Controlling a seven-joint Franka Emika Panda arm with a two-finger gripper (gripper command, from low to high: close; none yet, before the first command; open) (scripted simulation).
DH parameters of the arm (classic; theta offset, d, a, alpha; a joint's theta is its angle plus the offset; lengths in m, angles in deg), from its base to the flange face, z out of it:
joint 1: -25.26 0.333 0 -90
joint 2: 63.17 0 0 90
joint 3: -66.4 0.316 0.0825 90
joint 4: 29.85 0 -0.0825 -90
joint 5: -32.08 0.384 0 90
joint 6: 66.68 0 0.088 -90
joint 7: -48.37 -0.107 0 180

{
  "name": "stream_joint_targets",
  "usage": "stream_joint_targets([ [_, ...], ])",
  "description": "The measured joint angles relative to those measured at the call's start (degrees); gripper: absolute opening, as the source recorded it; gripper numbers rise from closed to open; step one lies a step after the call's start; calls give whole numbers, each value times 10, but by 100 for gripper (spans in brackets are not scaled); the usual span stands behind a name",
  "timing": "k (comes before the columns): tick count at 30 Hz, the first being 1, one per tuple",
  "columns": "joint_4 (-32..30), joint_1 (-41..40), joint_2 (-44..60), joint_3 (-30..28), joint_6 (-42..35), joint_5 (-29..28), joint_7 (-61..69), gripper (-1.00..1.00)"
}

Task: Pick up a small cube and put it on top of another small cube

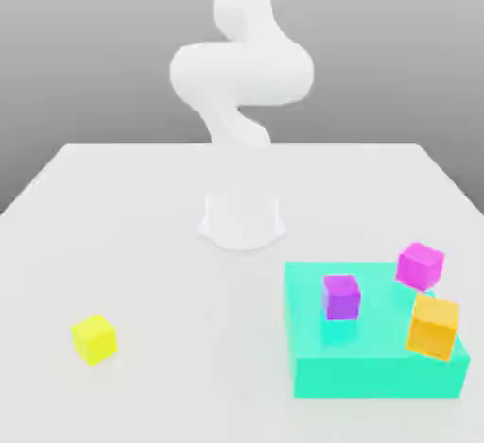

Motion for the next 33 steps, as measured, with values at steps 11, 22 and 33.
stream_joint_targets([
  [11, -103, -39, 234, -95, 130, 55, -10, 0],
  [22, -205, -116, 457, -160, 260, 66, -52, 0],
  [33, -183, -208, 606, -51, 373, 166, 20, -100],
])
